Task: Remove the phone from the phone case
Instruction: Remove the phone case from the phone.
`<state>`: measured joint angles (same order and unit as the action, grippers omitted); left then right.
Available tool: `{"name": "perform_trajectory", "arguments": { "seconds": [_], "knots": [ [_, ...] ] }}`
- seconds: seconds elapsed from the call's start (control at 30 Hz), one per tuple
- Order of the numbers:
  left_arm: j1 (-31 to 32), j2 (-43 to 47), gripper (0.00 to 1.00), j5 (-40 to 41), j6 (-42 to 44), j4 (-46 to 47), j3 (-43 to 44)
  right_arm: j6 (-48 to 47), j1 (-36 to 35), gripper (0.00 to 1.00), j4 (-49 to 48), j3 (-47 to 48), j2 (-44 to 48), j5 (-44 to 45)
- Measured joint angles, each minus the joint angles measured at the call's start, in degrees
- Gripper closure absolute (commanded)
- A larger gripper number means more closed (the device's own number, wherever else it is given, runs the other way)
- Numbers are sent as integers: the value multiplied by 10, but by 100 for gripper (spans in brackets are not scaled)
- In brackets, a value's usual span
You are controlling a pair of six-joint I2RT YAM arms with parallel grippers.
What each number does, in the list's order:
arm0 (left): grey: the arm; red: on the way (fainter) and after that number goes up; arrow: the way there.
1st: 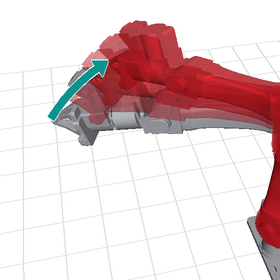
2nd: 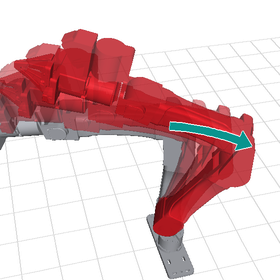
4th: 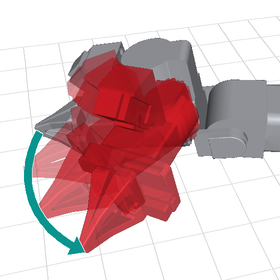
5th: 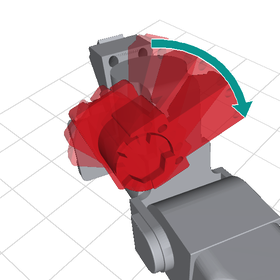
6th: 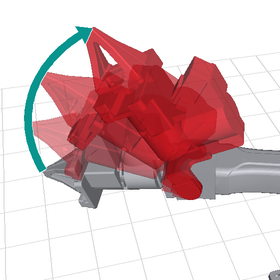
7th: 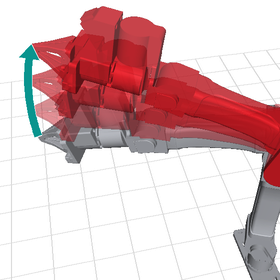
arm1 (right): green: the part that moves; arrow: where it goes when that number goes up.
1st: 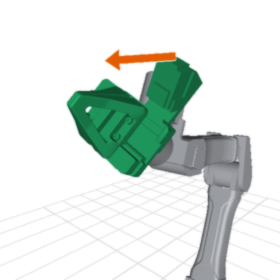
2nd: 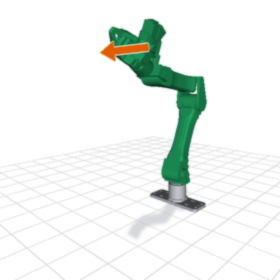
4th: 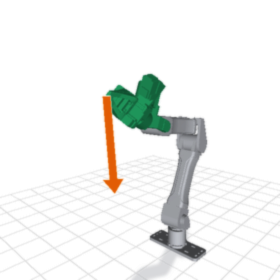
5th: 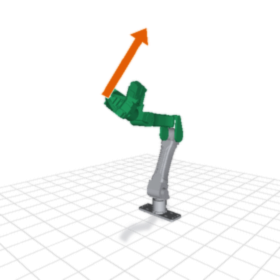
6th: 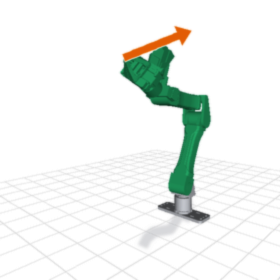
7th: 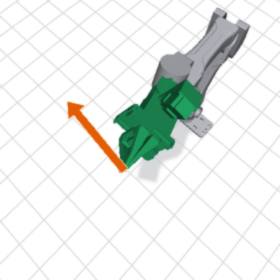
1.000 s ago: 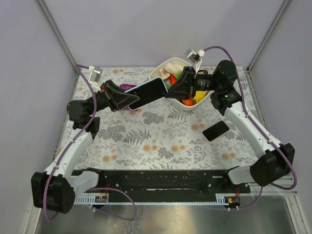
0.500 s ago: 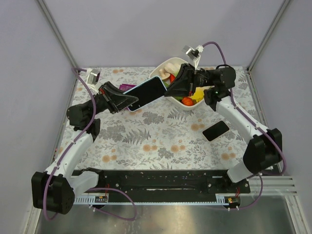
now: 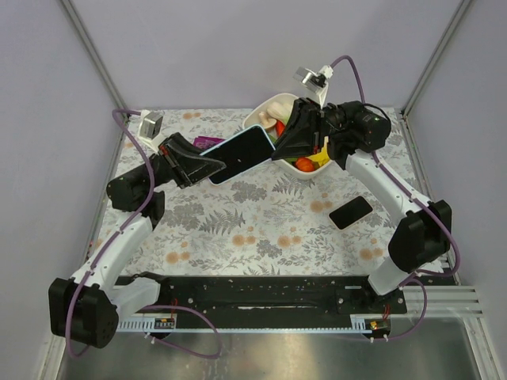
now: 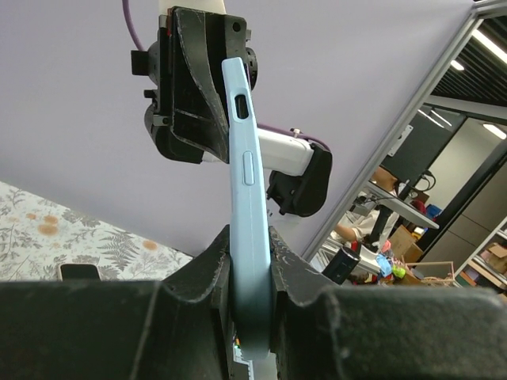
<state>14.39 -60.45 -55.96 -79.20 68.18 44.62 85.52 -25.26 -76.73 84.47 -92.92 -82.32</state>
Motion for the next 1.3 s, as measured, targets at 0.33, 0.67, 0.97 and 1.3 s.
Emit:
{"name": "perform_trajectory", "arguments": {
  "seconds": [0.33, 0.67, 0.97, 1.3],
  "knots": [
    [17, 0, 100, -36, -37, 14, 32, 34, -24, 98, -20, 42, 8, -43],
    [25, 7, 100, -64, -82, 39, 75, 50, -71, 98, -22, 111, 6, -70],
    [37, 7, 100, -44, -120, 67, 80, 60, -95, 98, -26, 158, -4, -70],
    [37, 7, 100, -15, -125, 88, 45, 70, -96, 98, -26, 171, -19, -70]
  ]
}}
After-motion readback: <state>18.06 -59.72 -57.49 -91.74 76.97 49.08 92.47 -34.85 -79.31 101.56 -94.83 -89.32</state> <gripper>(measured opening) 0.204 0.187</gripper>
